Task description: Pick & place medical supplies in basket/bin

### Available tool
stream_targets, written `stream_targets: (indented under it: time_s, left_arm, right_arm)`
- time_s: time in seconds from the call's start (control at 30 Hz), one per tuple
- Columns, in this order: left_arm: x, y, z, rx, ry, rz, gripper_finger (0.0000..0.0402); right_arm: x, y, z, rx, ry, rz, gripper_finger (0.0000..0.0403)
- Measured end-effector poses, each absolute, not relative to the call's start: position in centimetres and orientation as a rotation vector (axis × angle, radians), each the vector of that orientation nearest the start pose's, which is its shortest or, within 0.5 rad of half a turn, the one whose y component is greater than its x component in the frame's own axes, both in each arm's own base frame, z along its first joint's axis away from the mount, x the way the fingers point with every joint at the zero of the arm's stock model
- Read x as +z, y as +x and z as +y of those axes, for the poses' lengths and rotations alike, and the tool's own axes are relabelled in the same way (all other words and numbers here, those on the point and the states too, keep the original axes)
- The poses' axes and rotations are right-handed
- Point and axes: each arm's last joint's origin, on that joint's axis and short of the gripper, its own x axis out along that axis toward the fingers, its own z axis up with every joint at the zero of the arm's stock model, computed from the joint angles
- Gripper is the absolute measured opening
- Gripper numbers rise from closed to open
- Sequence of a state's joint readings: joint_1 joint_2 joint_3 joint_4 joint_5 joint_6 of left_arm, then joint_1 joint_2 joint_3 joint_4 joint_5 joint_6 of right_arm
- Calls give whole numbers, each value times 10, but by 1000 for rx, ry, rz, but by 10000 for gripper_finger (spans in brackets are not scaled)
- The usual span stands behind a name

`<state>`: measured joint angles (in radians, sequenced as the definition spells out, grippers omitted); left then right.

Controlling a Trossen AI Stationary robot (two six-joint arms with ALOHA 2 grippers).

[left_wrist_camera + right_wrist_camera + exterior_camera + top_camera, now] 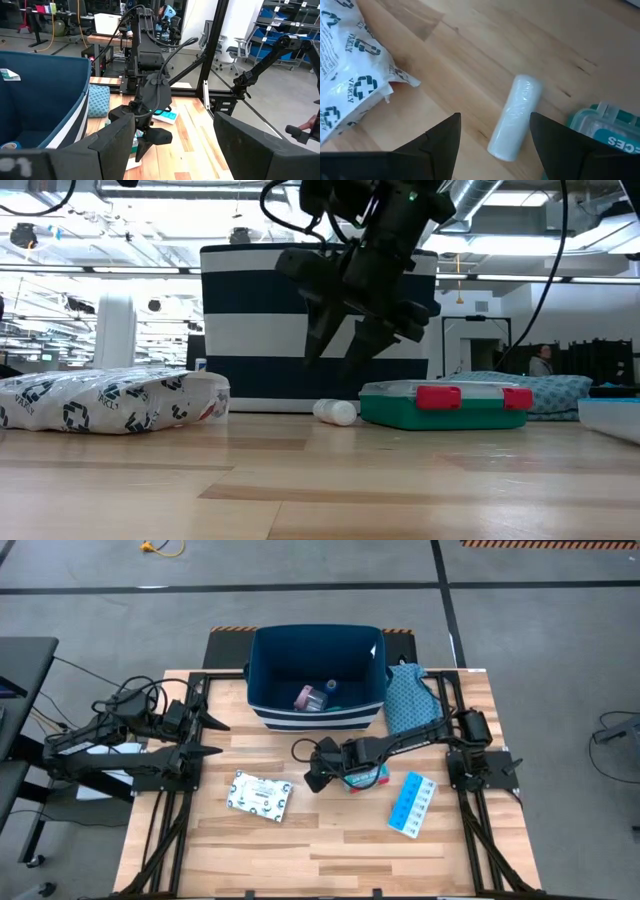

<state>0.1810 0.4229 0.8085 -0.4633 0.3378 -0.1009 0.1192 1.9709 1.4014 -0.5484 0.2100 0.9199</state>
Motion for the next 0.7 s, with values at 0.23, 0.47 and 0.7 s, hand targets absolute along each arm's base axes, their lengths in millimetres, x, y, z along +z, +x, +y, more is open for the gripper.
stream_targets:
  time_s: [0.23,0.47,0.7]
  left_arm:
    - [352,79,5,-153,-121,83,261]
    - [352,79,5,-153,-121,83,261]
    - [352,79,5,-153,-121,83,261]
  right_arm:
    - [179,402,40,-535,572,984,230]
    - [179,402,40,-420,383,1028,230]
    - [179,402,40,-313,202,1060,230]
